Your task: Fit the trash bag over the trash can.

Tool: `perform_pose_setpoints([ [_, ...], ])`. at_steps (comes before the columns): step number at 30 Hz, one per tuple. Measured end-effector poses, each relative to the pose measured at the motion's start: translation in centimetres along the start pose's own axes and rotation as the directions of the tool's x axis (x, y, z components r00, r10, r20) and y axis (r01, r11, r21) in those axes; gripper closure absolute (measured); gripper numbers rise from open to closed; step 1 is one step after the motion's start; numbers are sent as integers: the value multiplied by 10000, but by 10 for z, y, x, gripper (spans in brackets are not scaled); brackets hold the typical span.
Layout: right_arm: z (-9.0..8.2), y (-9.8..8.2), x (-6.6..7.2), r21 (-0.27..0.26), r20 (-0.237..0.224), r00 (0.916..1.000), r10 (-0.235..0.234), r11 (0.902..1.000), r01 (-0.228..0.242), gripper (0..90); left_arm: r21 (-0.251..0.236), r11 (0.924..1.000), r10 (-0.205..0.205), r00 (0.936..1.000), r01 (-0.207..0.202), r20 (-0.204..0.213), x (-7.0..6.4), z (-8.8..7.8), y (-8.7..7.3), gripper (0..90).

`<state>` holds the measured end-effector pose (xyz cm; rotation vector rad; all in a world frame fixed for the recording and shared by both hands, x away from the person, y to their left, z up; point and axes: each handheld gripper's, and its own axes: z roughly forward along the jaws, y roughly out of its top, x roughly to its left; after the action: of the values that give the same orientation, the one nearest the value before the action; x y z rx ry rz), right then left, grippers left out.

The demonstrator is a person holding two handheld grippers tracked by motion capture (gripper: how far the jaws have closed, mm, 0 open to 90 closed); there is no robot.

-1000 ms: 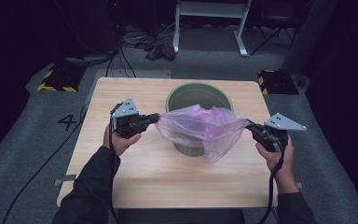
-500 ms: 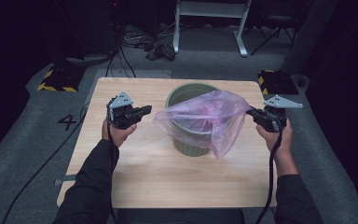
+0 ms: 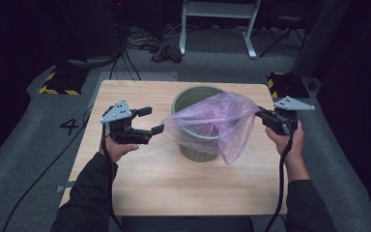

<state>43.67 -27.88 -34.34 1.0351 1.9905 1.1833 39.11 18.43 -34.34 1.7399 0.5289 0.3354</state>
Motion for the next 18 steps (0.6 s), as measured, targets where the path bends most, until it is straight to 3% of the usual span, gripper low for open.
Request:
perform_pose_setpoints([
  [5, 1, 9, 2, -93, 107, 9991, -408, 9991, 409, 862, 783, 9912, 1073, 9942, -1072, 18, -20, 18, 8, 166],
  [6, 1, 11, 3, -142, 125, 9985, -534, 9985, 536, 862, 996, 9883, 1186, 9926, -1154, -266, -21, 23, 9, 174],
  [8, 3, 15, 4, -155, 226, 9970, -736, 9971, 740, 863, 1262, 9853, 1210, 9920, -1155, -363, -18, 31, 10, 302],
  [11, 5, 22, 4, -293, 205, 9963, -838, 9960, 844, 864, 1308, 9874, 933, 9953, -893, -245, -11, 39, 7, 382],
  [16, 10, 28, 3, -413, 182, 9962, -850, 9955, 857, 862, 1453, 9823, 1294, 9890, -1179, -719, -3, 46, 5, 610],
  [18, 14, 30, 2, -280, 281, 9954, -915, 9953, 923, 863, 1346, 9854, 1142, 9912, -1045, -663, 3, 46, 5, 722],
])
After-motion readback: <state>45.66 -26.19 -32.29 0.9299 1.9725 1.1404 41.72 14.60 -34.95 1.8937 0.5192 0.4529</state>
